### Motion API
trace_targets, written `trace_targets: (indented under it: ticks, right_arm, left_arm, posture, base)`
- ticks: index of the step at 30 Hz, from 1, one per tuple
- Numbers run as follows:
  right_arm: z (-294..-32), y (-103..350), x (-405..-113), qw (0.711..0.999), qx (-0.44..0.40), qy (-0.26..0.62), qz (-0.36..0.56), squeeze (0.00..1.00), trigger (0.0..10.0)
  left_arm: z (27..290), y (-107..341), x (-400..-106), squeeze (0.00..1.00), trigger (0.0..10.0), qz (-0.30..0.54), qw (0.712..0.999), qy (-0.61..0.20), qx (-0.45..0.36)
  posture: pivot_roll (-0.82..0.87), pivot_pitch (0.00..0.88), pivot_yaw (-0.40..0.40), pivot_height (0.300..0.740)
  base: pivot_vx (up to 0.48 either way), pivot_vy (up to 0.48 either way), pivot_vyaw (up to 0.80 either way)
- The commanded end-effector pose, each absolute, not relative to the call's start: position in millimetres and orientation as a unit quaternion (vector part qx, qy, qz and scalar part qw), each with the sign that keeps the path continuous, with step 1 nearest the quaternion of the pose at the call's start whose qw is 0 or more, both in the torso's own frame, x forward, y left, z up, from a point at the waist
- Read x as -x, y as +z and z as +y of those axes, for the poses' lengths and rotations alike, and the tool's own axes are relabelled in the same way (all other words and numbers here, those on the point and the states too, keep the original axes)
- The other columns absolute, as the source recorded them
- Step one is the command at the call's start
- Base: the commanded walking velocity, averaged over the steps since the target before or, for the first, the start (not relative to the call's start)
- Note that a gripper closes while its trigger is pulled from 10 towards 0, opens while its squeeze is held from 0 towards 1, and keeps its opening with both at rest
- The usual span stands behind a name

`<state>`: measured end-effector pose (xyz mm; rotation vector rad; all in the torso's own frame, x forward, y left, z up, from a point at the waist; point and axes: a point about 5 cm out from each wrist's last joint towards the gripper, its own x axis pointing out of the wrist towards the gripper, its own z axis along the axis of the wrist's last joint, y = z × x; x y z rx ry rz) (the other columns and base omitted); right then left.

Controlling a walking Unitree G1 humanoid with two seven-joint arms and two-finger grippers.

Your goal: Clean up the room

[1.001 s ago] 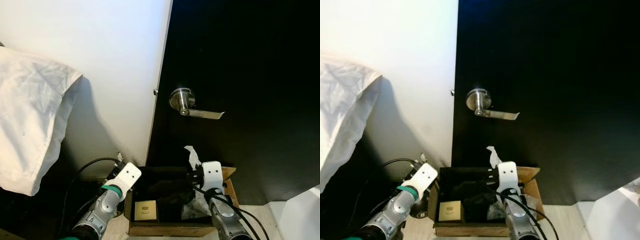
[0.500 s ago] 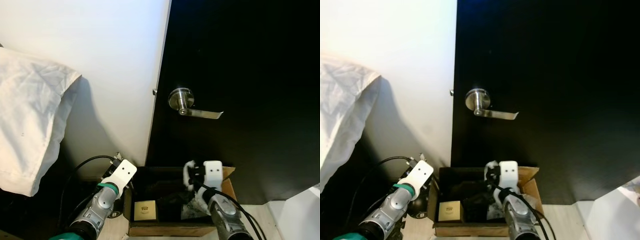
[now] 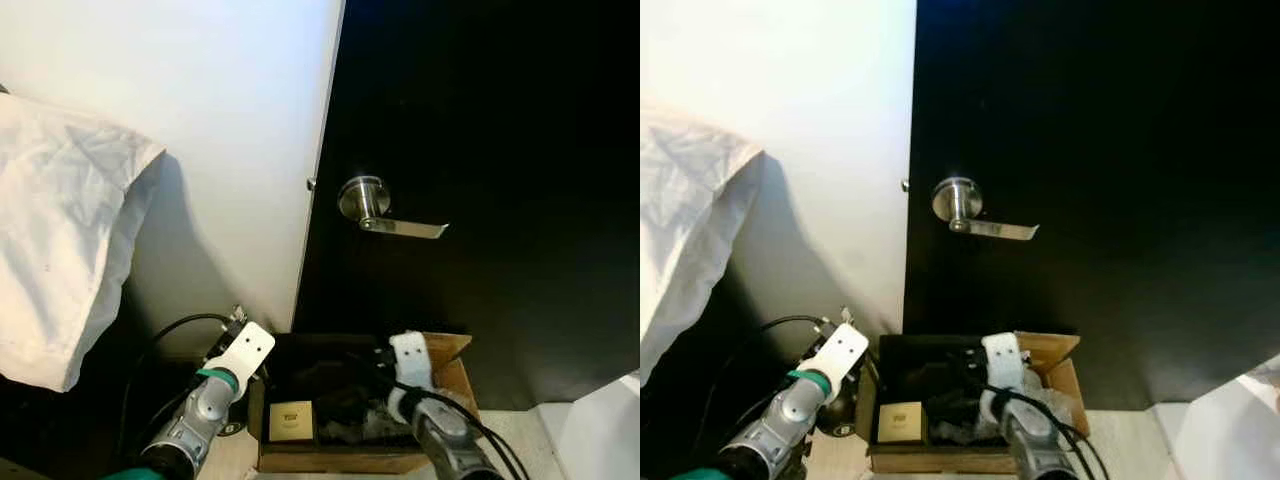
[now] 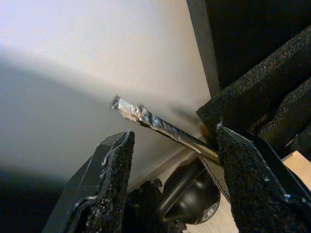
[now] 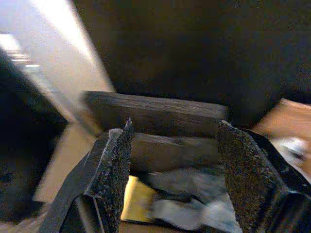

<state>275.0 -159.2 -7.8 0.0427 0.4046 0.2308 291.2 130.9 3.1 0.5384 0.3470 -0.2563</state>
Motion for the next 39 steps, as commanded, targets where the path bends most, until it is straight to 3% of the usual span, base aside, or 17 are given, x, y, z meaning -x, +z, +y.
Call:
trace_targets:
  ticks: [1, 12, 39]
  right_arm:
    - [-166.9, -12.9, -268.2, 0.975, -0.023, 0.083, 0.204, 0.00, 10.0]
    - [-162.6, -1.9, -275.2, 0.985, -0.023, 0.059, 0.158, 0.00, 10.0]
    - [-156.2, 5.0, -284.0, 0.987, -0.023, 0.060, 0.146, 0.00, 10.0]
  left_arm:
    - [132.1, -4.2, -283.6, 0.00, 10.0, 0.187, 0.945, -0.124, -0.237]
    - [139.9, -6.8, -279.9, 0.00, 10.0, 0.202, 0.960, -0.083, -0.173]
    - [142.0, -2.3, -282.8, 0.00, 10.0, 0.192, 0.965, -0.071, -0.165]
  posture:
    - [0.03, 0.000, -0.010, 0.740]
    - [0.02, 0.000, -0.004, 0.740]
    - [0.05, 0.000, -0.012, 0.740]
  base:
    - [0.000, 0.000, 0.00]
    - [-0.044, 0.000, 0.00]
    - [-0.394, 0.000, 0.00]
